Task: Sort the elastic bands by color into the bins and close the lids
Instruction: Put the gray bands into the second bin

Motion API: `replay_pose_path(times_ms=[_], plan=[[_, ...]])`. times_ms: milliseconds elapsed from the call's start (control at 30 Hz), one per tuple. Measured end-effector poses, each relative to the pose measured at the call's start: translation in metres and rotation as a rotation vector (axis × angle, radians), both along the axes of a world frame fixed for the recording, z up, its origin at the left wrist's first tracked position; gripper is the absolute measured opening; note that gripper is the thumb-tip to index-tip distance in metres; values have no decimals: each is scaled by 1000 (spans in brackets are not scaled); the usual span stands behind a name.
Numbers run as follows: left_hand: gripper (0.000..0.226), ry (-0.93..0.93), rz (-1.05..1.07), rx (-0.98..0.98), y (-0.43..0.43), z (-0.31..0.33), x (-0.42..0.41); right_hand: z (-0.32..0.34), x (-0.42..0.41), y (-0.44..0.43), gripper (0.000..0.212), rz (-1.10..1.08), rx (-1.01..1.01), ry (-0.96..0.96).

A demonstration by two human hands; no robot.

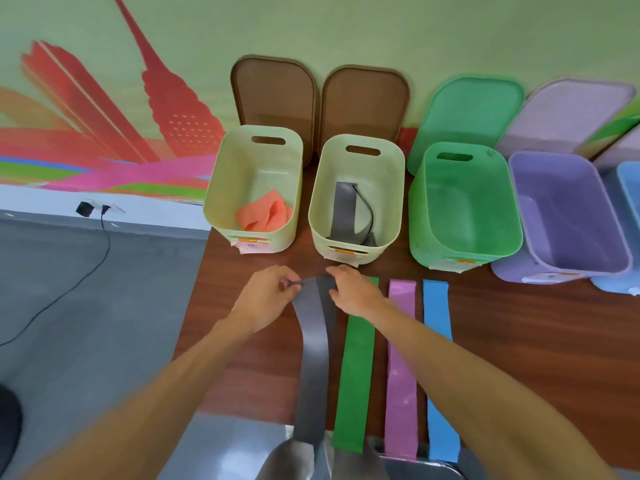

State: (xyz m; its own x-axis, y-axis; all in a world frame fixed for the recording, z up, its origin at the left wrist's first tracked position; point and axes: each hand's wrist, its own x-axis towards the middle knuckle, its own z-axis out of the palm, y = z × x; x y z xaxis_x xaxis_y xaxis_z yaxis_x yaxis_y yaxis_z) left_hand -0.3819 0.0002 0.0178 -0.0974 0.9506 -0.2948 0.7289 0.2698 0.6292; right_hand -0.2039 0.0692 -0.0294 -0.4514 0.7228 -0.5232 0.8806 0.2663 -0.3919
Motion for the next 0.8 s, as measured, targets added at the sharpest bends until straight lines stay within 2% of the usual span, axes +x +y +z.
replay_pose_path(times_ms=[67,200,333,500,600,667,800], plan=[[5,-13,21,-21,-3,3,-6,-9,-9,-3,51,5,27,-57],[8,-38,73,-52,-12,6,-22,-18,-14,-12,34,-66,168,-85],[5,-26,93,-43,-16,22,-29,-9,-10,-17,21,-119,227,-37],[3,12,8,-26,-11,56,-24,39,3,-20,17,-46,245,12],[12,-29,-56,3,-9,82,-19,78,13,-22,13,-19,185,81],[14,-46,-74,51,-5,101,-15,105,20,-27,22,-52,166,157],[11,-70,-135,156,7,141,-7,153,37,-40,12,-120,281,286]])
